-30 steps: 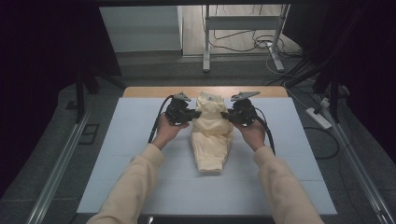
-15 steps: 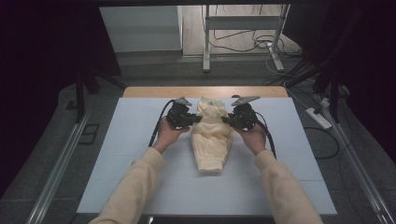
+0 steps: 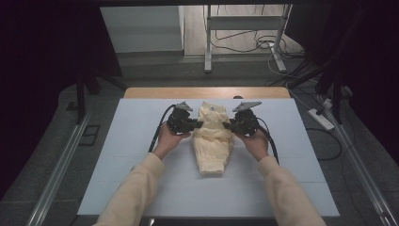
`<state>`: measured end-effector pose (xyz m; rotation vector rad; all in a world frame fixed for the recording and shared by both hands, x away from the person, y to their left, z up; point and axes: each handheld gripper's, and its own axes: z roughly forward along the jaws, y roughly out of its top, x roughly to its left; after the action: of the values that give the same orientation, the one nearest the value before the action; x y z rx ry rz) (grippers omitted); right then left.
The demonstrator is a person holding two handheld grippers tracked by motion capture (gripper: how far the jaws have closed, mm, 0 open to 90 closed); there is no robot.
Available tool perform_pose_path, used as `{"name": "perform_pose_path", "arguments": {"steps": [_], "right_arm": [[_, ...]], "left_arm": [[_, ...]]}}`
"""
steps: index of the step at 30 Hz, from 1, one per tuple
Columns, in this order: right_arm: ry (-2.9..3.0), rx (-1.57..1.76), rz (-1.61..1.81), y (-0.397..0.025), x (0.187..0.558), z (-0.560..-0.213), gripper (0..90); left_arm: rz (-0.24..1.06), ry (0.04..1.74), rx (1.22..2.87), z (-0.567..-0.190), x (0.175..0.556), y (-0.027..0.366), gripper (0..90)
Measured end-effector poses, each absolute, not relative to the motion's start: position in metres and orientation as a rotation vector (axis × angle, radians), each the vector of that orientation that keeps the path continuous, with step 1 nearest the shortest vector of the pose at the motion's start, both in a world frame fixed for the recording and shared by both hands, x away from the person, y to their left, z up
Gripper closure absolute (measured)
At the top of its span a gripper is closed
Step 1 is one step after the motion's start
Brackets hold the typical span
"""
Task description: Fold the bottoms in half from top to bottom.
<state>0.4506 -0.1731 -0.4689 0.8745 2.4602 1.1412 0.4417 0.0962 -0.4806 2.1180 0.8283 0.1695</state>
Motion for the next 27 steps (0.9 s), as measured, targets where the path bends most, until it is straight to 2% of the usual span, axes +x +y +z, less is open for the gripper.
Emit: {"name": "perform_pose_path", "arguments": {"steps": [27], "right_arm": [[2.49, 0.826, 1.153, -0.175, 0.426, -0.478, 72.0]], "left_arm": [[0.152, 0.811, 2.132, -0.492, 0.414, 0.099, 79.9]]}}
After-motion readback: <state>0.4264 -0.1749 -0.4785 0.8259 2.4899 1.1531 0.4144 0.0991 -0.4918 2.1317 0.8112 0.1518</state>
